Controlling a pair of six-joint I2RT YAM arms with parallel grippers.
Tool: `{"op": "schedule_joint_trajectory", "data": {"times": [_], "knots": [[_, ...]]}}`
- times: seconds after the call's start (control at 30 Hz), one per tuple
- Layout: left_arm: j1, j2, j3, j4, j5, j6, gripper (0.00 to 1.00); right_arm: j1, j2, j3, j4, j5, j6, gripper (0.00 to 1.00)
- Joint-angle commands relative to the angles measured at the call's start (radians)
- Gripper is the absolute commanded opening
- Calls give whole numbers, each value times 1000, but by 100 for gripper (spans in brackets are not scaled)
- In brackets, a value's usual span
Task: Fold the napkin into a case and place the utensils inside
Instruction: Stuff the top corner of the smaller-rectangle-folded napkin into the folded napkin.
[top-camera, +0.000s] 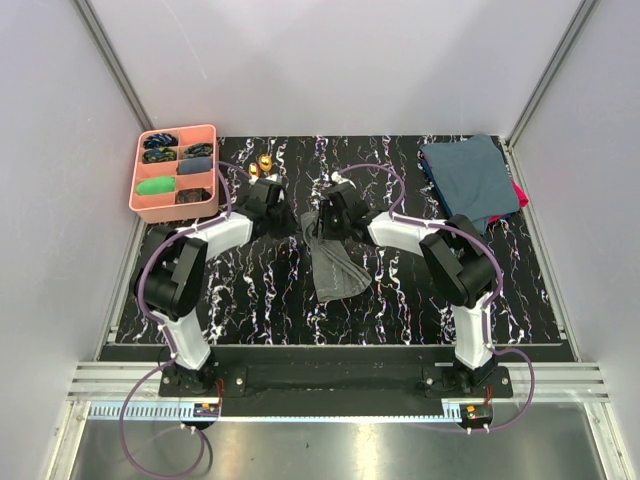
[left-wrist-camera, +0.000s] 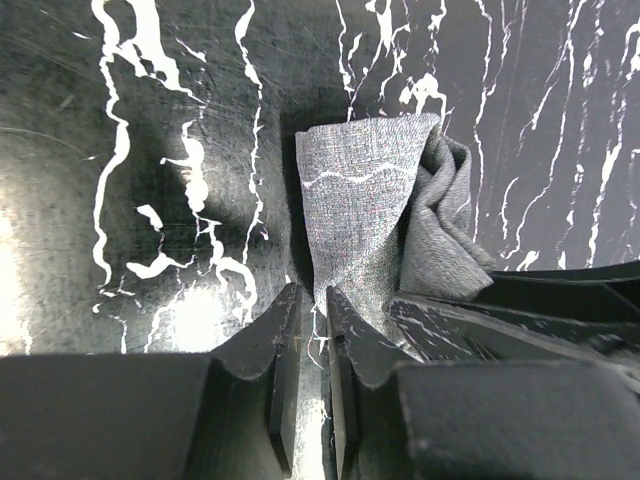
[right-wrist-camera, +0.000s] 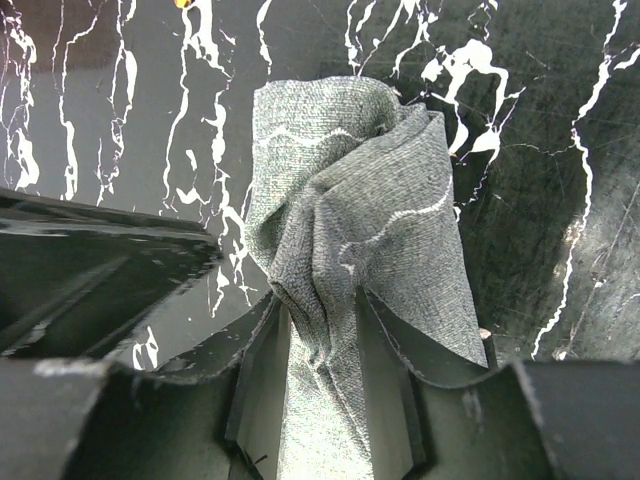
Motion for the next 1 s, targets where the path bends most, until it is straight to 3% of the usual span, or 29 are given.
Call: {"op": "schedule_joint_trajectory", "data": {"times": [0.0,0.47,0.53,0.6,0.7,0.97], "knots": [[-19,21,56,4,-1,24,20,6,-64,45,-18,14,-35,42],[-23,43,85,-24,-41,32,25,6,-44,99,-57,15,-75,41],[-23,40,88,-24,-42,35,31,6,-34,103,-61,11,-73,38],[-23,38,98,-25,-44,42,34,6,-21,106,-60,-2,-73,24],[-25,46,111,-30,-39,55,41,6,-1,116,-66,-23,-70,14],[-34,66,153,-110,-119,68,38,6,19,123,-63,-40,-69,4]]}}
